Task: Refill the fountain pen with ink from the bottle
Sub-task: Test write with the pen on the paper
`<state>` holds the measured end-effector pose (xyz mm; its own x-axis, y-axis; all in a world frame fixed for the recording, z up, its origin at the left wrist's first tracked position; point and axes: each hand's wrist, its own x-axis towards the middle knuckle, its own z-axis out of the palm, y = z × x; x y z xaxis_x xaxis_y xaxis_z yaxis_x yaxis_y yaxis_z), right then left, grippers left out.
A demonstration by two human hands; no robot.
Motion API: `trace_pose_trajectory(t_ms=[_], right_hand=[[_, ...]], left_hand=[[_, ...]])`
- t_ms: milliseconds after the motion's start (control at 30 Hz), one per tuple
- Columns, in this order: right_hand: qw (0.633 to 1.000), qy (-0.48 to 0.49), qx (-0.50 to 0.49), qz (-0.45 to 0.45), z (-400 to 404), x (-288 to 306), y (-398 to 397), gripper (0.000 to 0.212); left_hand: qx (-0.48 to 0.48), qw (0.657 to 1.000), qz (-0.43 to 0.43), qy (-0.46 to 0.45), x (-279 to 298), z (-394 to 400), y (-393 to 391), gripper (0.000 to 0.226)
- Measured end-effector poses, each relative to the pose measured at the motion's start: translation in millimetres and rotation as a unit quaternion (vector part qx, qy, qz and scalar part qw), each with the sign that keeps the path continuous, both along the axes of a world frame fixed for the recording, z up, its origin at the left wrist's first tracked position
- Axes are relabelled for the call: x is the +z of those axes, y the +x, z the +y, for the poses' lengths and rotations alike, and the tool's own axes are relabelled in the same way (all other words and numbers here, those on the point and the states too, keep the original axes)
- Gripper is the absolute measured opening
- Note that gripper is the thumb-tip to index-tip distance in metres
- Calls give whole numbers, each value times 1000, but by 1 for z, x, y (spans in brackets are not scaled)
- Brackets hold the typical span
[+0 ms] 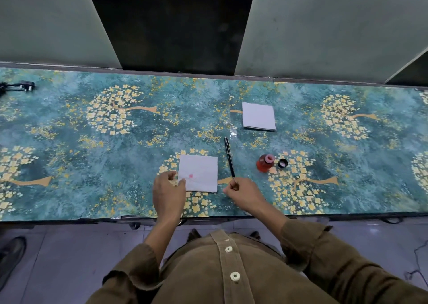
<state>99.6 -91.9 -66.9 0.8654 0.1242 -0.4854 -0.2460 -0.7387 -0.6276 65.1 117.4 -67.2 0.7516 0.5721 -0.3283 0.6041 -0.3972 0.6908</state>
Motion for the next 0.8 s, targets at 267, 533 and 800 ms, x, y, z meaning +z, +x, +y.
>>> trace_pose_trajectory(t_ms=[267, 533, 800], right_hand=[[998, 57, -36, 10, 19, 12, 1, 17], [976, 162, -137, 49, -11, 17, -22, 19], [923, 303, -196, 130, -44, 23, -46, 14]], left_hand=[[-101, 989, 70, 82, -7, -10, 33, 46], [-46, 963, 32, -265, 7, -14, 18, 10], [-48, 908, 47, -414, 34, -70, -43, 25]])
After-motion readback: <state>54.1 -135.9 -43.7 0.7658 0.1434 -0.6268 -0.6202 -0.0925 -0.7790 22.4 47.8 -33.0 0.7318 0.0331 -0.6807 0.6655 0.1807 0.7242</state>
